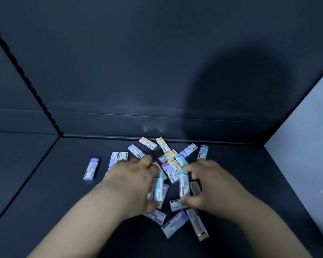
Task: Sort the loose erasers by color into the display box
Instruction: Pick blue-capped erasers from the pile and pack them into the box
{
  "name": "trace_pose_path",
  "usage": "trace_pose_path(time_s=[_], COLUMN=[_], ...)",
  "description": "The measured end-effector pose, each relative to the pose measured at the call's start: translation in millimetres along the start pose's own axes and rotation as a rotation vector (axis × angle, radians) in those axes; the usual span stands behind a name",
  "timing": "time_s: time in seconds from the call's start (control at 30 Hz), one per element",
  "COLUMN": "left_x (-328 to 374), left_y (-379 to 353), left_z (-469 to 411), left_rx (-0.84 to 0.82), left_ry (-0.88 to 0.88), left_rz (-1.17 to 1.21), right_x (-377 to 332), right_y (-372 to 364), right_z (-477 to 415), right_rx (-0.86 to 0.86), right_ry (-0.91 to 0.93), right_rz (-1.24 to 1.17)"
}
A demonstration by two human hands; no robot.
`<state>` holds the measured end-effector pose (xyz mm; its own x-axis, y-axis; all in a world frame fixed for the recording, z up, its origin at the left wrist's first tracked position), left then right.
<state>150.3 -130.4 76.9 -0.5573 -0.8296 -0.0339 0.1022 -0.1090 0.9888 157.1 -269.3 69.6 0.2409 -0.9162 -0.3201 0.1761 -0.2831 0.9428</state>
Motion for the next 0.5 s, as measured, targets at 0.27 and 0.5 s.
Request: trace_pose_path(time_s=[0.27, 0.5], left_x=[-2.5, -9.1], left_y=[-33.7, -36.9], left_z=[13.1, 14.1], left_rx=[-0.090, -0.038], left_ry=[0.019, 0.004], left_rz=[0.089, 0.216], right_x=[-25.1, -24.3], right_y=[-41.4, -40.9], right_z=[-0.1, -2.4], right_rx=[-0.035, -0.024], right_ry=[0.022, -0.002], right_rz=[-0.037, -0.046])
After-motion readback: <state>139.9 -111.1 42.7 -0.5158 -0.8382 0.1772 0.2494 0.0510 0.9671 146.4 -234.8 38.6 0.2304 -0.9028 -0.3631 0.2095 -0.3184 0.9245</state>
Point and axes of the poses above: each hand's wrist, its own z-axis away from the middle knuckle, its own y-axis out of the back of the hand, x = y × z, the point moved 7 cm from there along -z, towards the middle knuckle, and after that the axes turned 6 degrees about -y, right-handed, at the moved point
